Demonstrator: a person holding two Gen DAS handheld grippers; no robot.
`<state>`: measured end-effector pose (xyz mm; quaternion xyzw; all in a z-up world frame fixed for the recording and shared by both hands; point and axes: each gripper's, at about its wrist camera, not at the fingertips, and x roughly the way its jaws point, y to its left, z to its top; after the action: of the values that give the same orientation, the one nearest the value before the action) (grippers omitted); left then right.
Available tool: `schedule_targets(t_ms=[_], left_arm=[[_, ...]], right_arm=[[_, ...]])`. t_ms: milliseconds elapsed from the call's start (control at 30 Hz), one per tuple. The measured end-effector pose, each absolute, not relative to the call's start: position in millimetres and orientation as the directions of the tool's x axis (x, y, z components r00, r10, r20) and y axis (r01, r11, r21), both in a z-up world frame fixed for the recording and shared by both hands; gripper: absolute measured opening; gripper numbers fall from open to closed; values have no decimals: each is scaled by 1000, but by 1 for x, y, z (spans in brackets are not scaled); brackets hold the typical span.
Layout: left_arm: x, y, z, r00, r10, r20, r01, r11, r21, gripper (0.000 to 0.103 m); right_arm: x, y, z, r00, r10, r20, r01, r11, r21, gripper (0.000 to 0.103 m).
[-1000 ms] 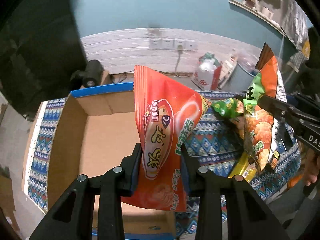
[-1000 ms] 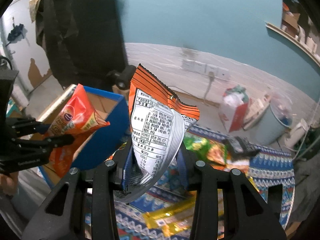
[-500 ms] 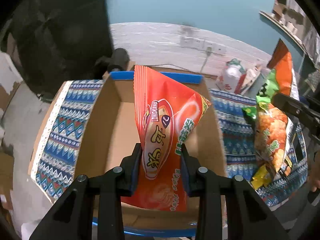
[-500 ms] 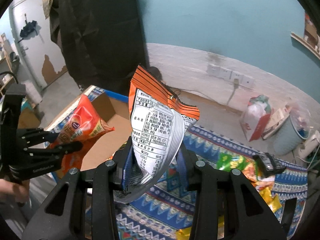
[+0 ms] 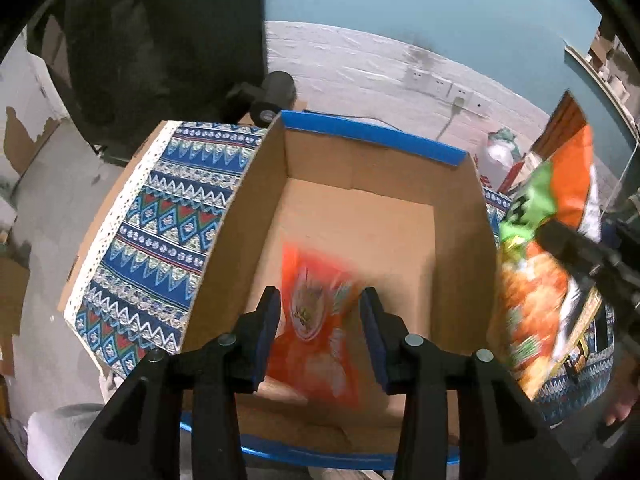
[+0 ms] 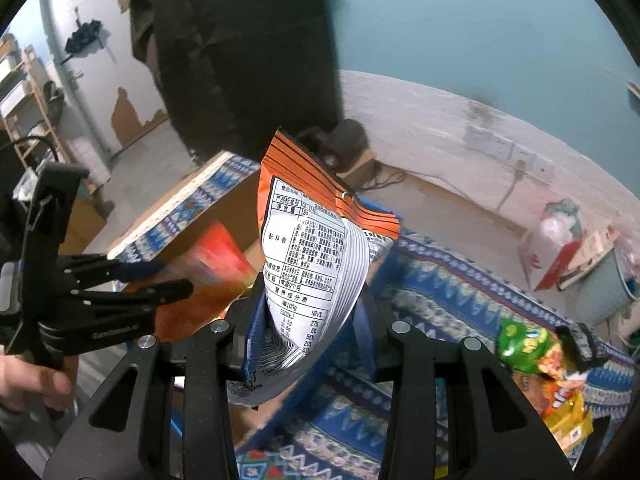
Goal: Organize snacks
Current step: 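Carry both bags over the cardboard box and open both tools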
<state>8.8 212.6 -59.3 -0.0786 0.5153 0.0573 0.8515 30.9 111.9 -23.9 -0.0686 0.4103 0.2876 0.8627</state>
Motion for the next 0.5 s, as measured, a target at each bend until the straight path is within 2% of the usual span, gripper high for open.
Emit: schedule_targets(t_ms=[67, 333, 500], left_arm=[[8, 215, -57, 471, 21, -882, -187, 979, -77, 54], [10, 213, -51, 489, 23, -872, -177, 981, -74, 57], [12, 209, -50, 497, 27, -868, -180, 981, -73, 60]], right_arm=[[31, 122, -29, 483, 437, -759, -572, 813, 104, 38], [32, 137, -56, 398, 410, -821, -613, 784, 94, 40], [29, 132, -52, 408, 410, -816, -605, 791, 95, 57]])
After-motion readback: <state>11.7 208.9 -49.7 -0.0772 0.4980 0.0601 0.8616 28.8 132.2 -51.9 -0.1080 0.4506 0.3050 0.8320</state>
